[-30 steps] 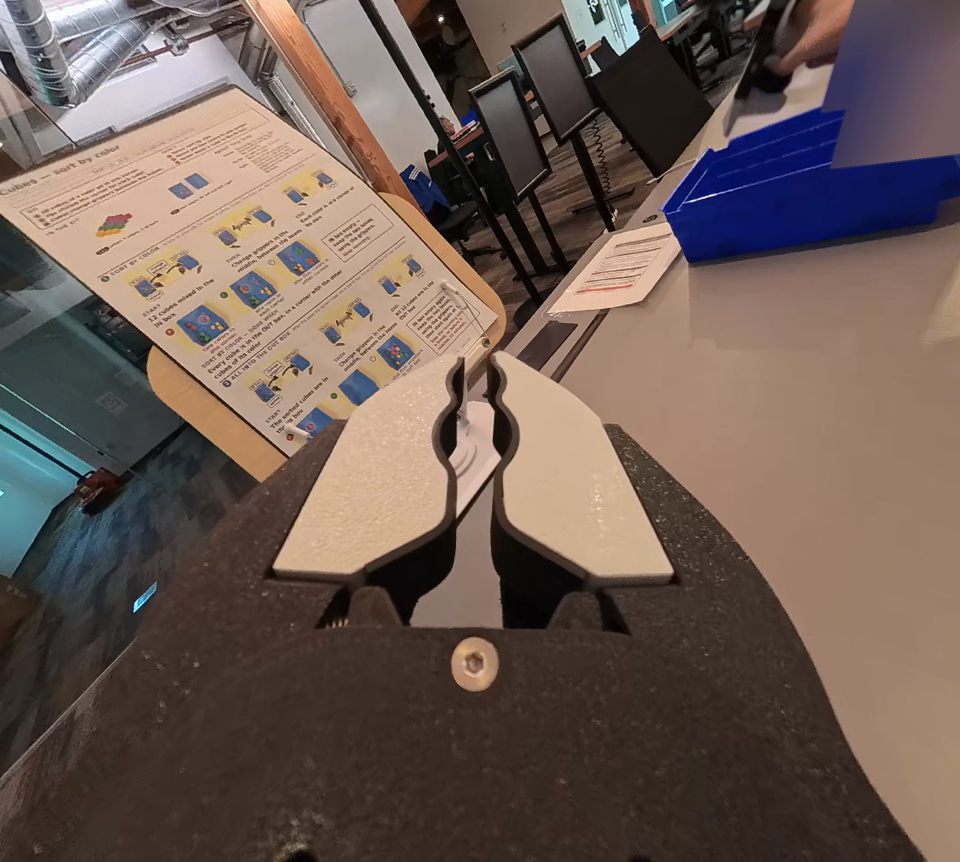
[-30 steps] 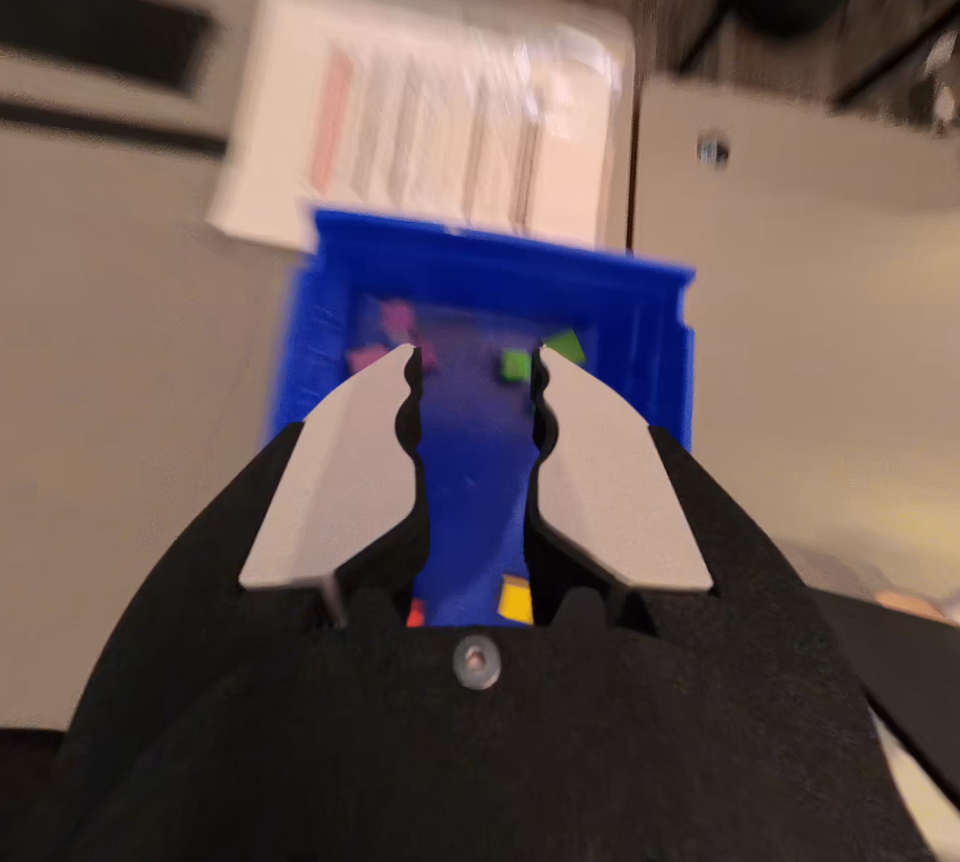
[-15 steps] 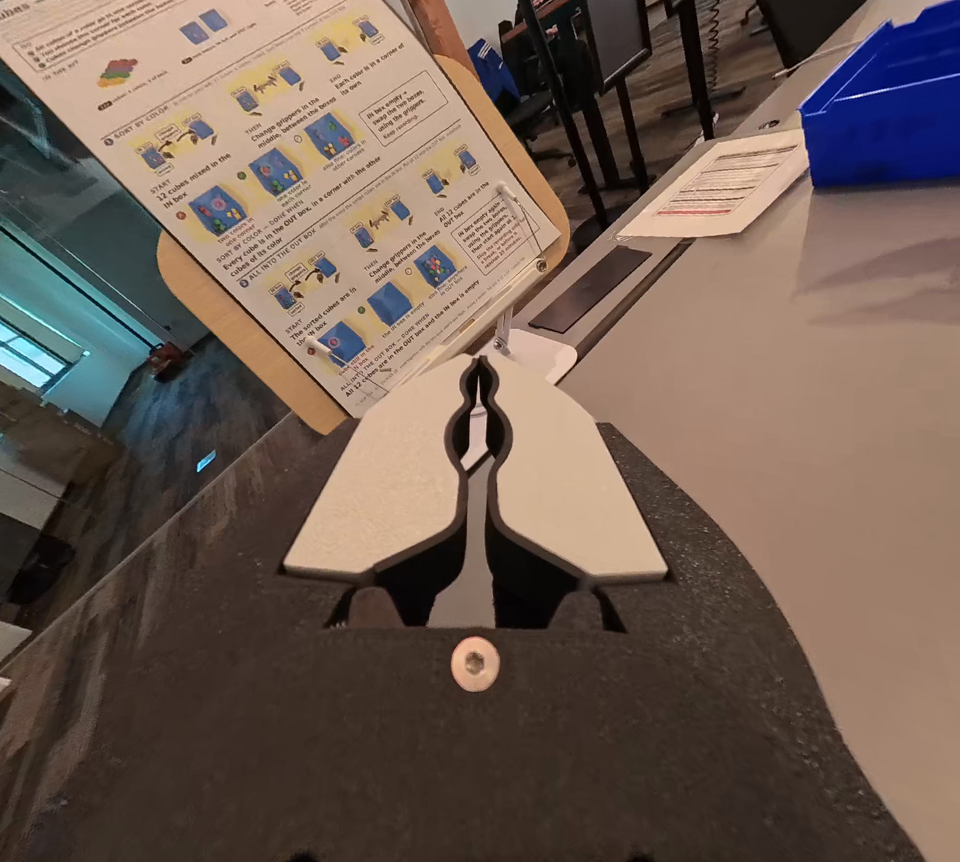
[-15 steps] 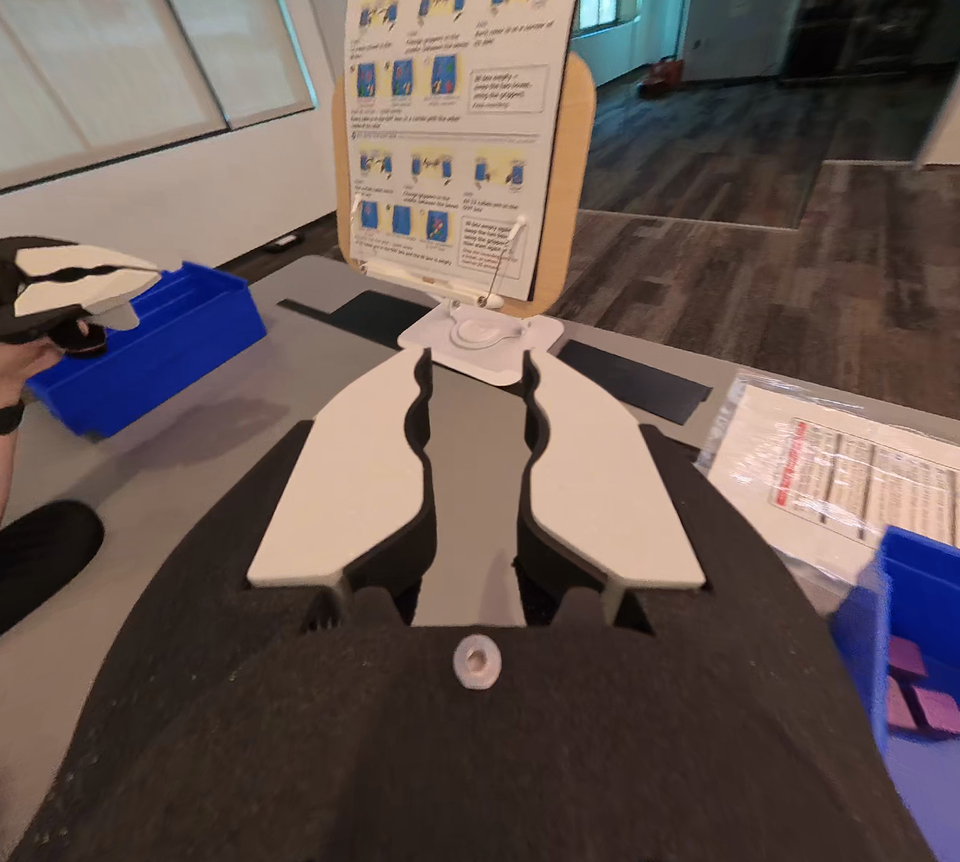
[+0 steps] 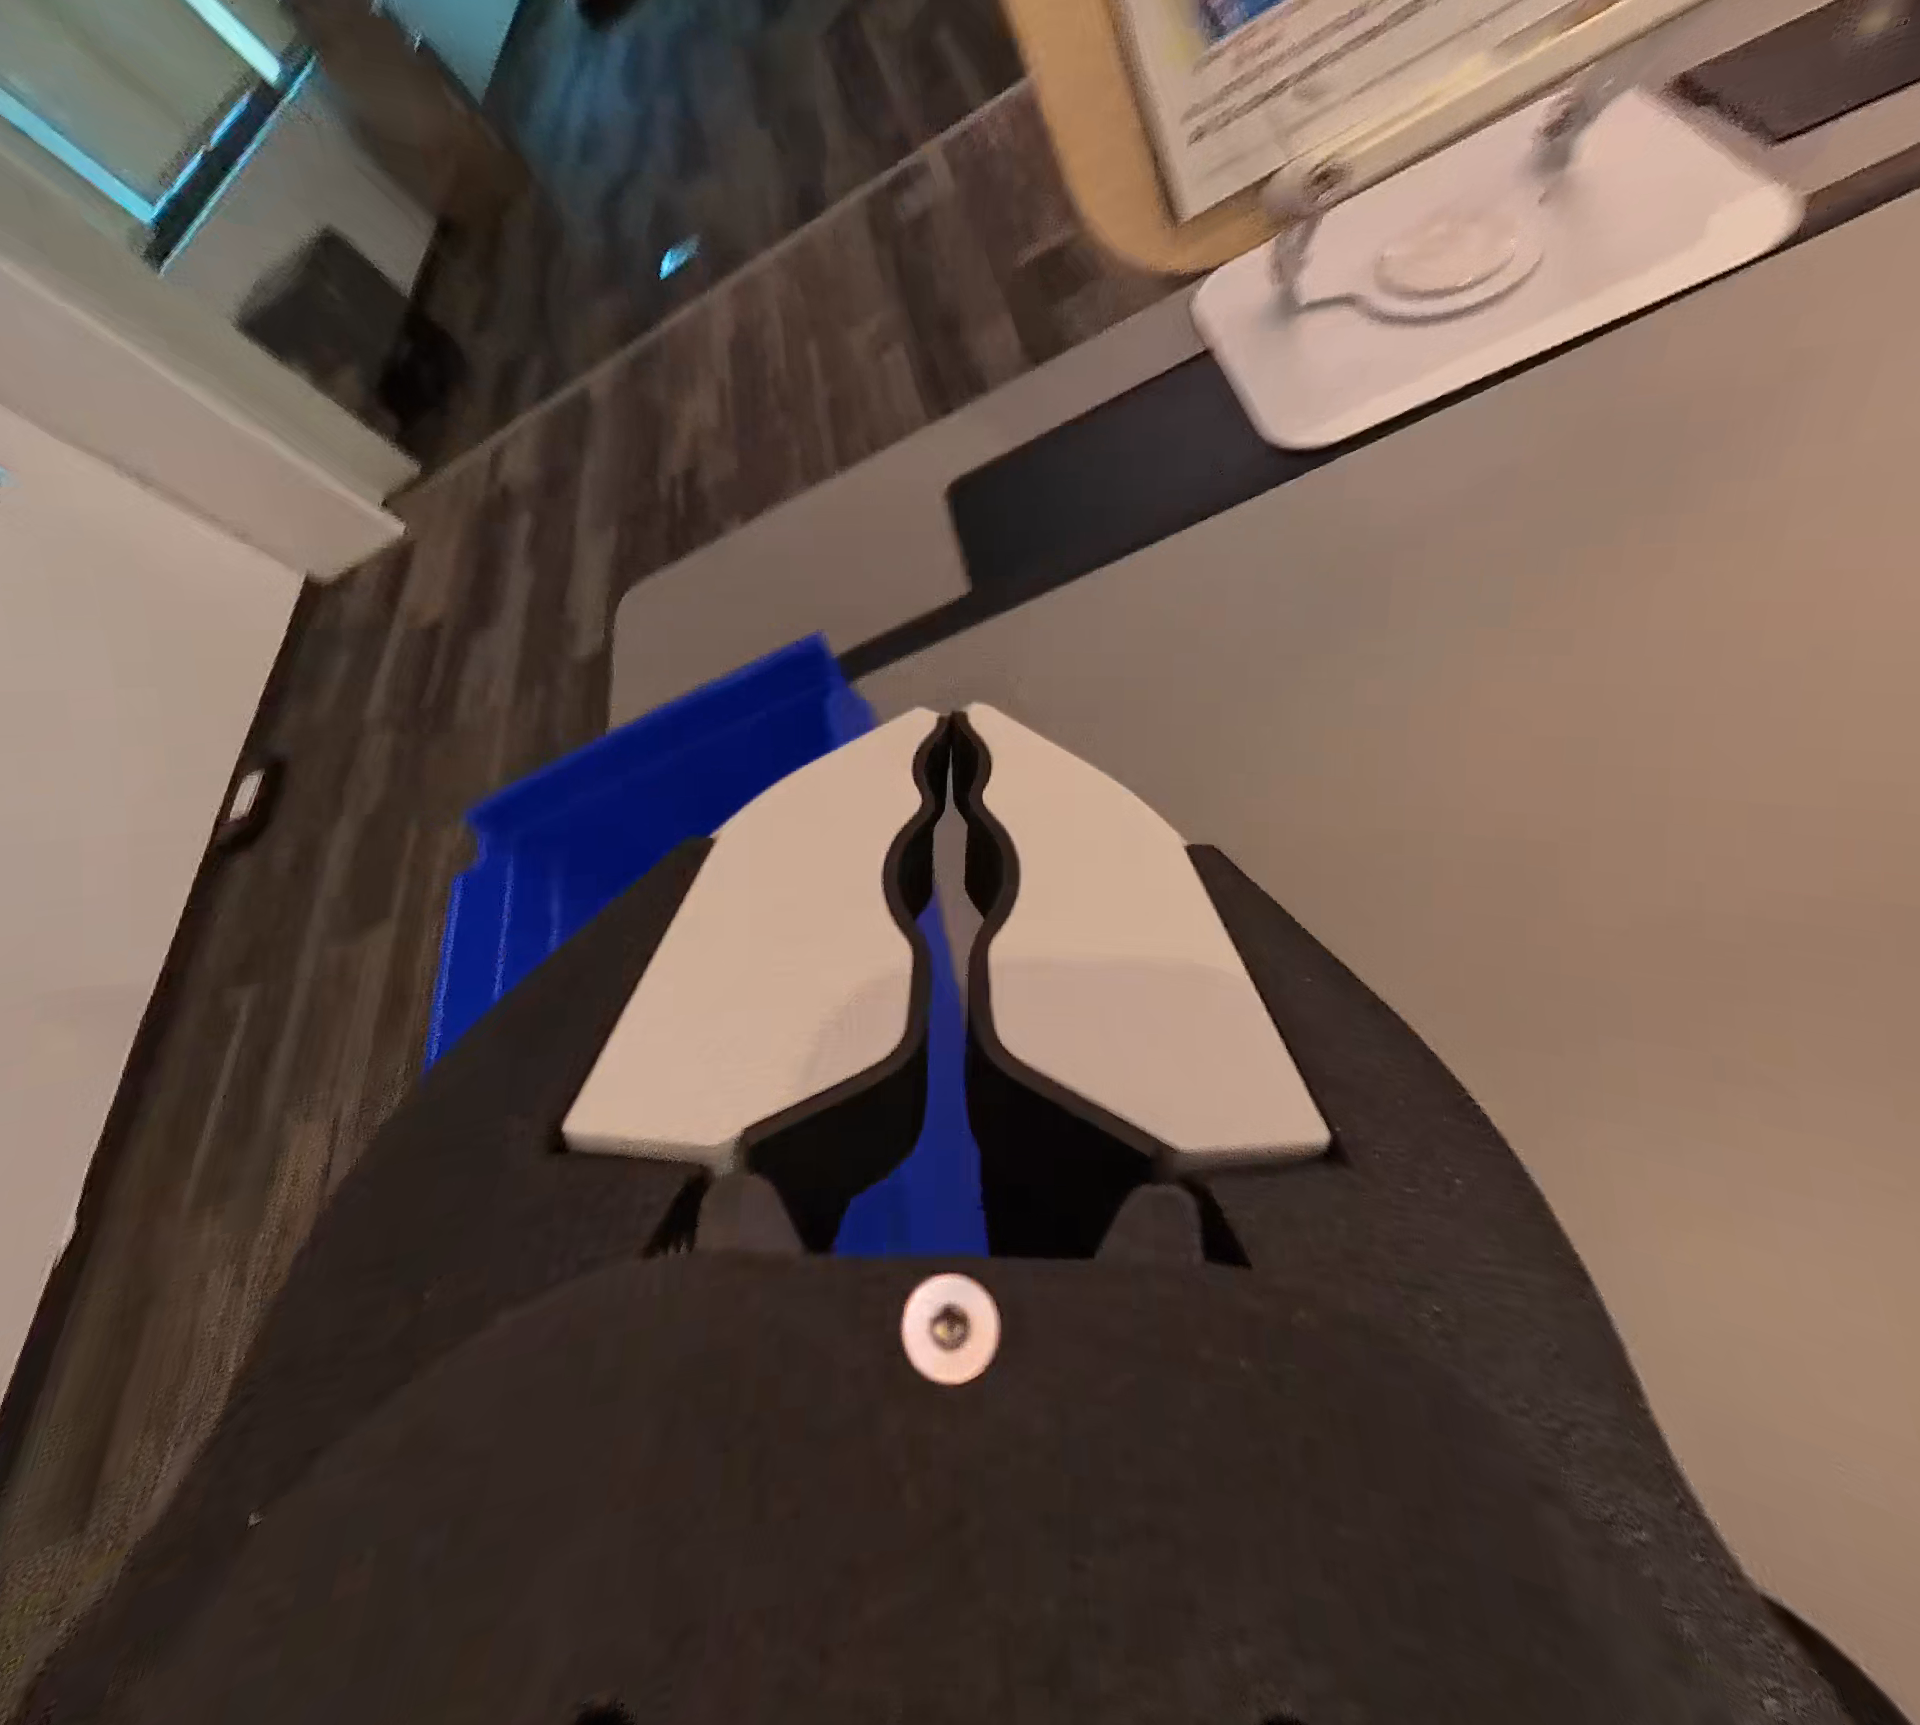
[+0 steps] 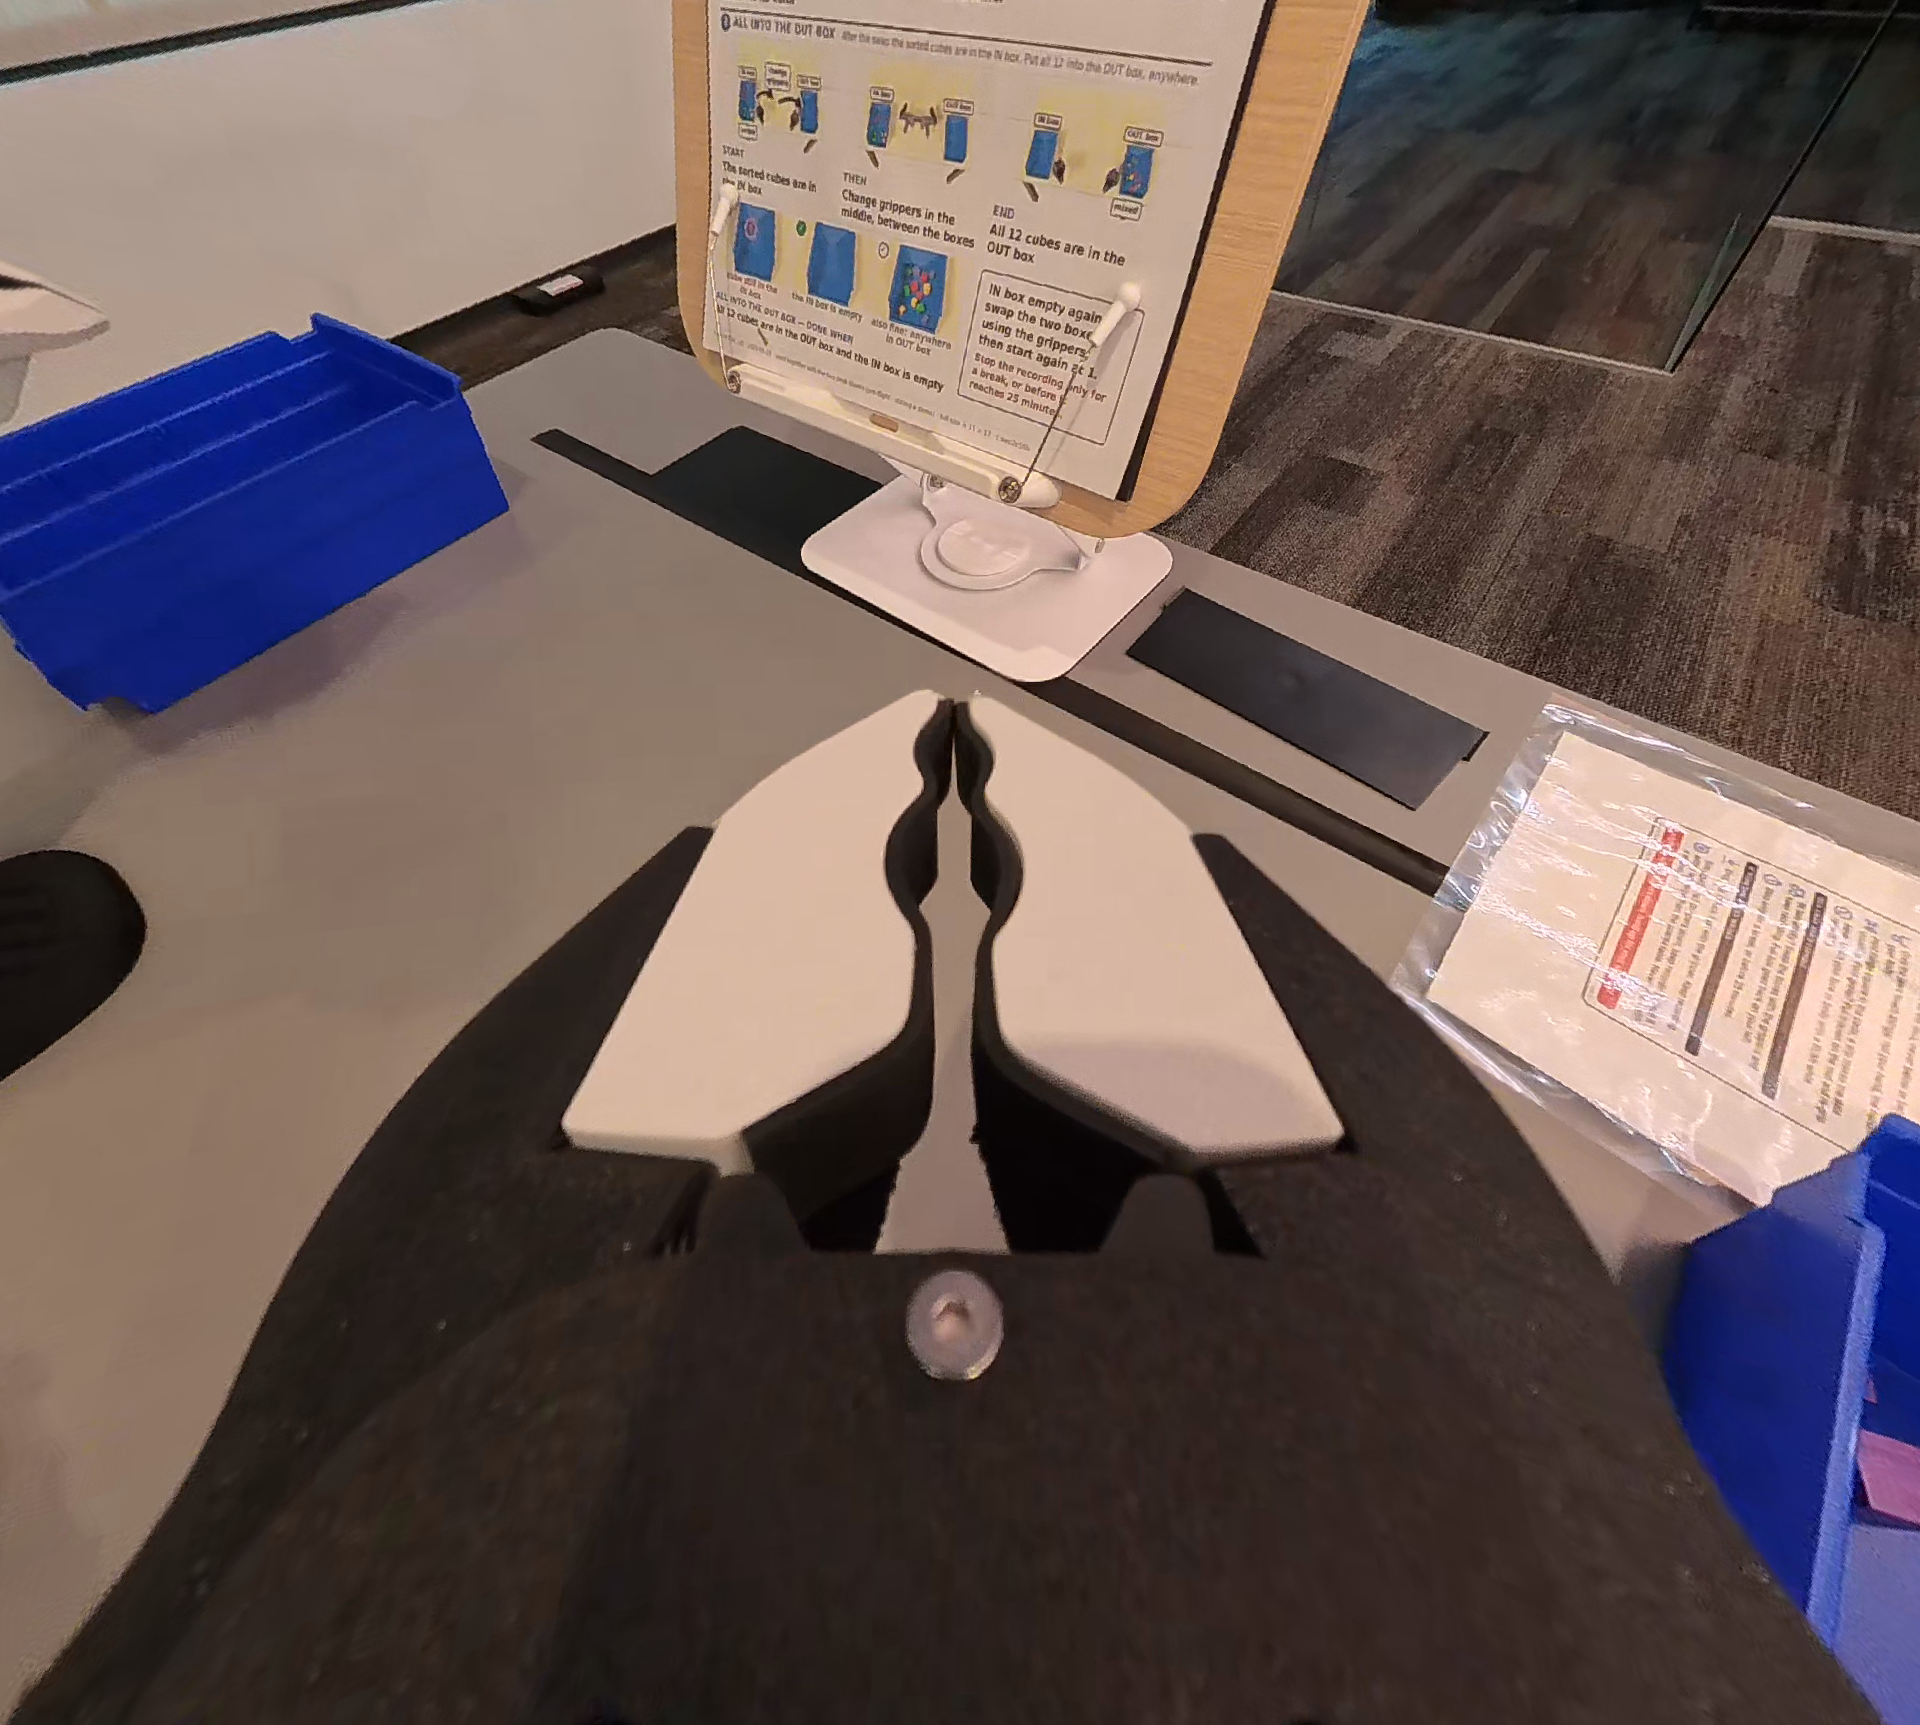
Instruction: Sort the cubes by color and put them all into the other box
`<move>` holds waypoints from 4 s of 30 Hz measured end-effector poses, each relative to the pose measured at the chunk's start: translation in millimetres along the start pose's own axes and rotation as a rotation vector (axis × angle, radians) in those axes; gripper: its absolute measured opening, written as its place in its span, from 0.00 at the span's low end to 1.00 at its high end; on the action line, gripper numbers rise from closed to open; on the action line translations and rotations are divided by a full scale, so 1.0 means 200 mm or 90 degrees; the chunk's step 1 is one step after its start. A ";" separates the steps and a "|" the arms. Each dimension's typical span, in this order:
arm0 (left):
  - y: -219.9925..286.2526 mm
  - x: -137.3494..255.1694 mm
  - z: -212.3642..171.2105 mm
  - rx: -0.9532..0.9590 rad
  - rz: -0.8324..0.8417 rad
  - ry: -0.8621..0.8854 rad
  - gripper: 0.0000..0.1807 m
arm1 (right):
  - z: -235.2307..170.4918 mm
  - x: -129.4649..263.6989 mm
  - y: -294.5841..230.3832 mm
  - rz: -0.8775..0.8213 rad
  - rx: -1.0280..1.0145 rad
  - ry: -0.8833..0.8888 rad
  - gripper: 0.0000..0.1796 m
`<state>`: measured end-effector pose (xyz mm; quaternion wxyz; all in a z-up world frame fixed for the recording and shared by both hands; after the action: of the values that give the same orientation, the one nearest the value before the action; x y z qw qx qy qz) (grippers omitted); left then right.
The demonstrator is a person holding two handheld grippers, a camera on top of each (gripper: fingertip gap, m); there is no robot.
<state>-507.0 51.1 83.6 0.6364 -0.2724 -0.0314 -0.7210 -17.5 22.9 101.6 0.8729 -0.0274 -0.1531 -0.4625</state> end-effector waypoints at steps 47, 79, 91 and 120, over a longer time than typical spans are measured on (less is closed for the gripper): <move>0.32 -0.20 -0.62 0.122 0.004 -0.519 0.05 | -0.56 1.42 0.49 -0.390 -0.280 0.177 0.00; 1.10 -0.19 -0.36 0.000 -0.044 -0.469 0.06 | -1.37 0.98 1.33 -0.246 -0.355 -0.651 0.21; 1.06 -0.08 -0.14 0.104 -0.171 -0.289 0.27 | -1.44 1.01 1.35 -0.242 -0.353 -0.710 0.08; 0.15 -0.07 -0.55 0.229 -0.072 -0.314 0.23 | -1.41 0.91 1.28 -0.181 -0.513 -0.705 0.03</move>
<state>-516.3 15.4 -25.8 0.6061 -0.3202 -0.3273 -0.6503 355.2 -29.7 -89.8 0.5195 -0.5603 -0.3942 -0.5107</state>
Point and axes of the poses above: each gripper's, where its closed fingertips meet, x back along the fingers, z out of its top, y = z × x across the jaws, the point moved 3 cm from there along x, back along the fingers, and after that the axes turned 9 degrees about x, right-handed, at the moved point
